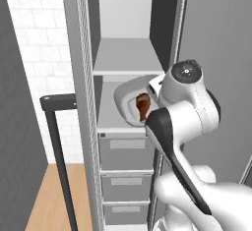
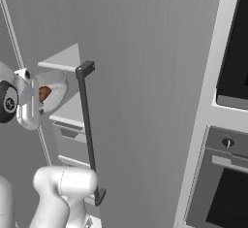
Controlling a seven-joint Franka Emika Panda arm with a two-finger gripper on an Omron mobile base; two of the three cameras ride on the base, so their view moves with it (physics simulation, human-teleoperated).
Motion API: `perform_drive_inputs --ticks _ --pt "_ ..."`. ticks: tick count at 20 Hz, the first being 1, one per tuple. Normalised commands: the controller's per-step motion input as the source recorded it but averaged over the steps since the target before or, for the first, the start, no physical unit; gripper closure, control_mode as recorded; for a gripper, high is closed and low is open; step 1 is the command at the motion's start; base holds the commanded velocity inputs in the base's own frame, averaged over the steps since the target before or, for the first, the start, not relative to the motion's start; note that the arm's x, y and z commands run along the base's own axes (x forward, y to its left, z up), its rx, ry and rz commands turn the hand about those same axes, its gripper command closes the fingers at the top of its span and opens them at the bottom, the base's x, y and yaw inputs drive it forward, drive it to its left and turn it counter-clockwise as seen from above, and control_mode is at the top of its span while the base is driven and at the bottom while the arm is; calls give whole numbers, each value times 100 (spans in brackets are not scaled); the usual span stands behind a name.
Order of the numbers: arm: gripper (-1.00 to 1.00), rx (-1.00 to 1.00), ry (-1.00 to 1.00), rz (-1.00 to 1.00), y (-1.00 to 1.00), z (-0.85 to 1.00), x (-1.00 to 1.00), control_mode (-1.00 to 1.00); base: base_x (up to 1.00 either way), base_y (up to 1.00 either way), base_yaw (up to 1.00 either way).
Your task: Take the meat container that has the chicken drumstick and place it on the second highest rack of the freezer. Then take the vegetable container that has the cucumber and carrot and place it on the highest rack of the freezer.
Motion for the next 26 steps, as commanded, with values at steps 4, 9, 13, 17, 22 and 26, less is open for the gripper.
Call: perform_drive_inputs --ticks 4,9,13,17,22,26 --pt "100 1 0 0 -1 -13 67 -100 0 0 0" --pt "100 -2 0 0 8 -66 55 -100 0 0 0" --pt "100 -1 0 0 0 -60 49 -100 0 0 0" --pt "100 0 0 0 0 -54 44 -100 0 0 0" --pt "100 0 0 -1 0 -29 67 -100 0 0 0" --pt "100 0 0 -14 2 -5 79 -100 0 0 0"
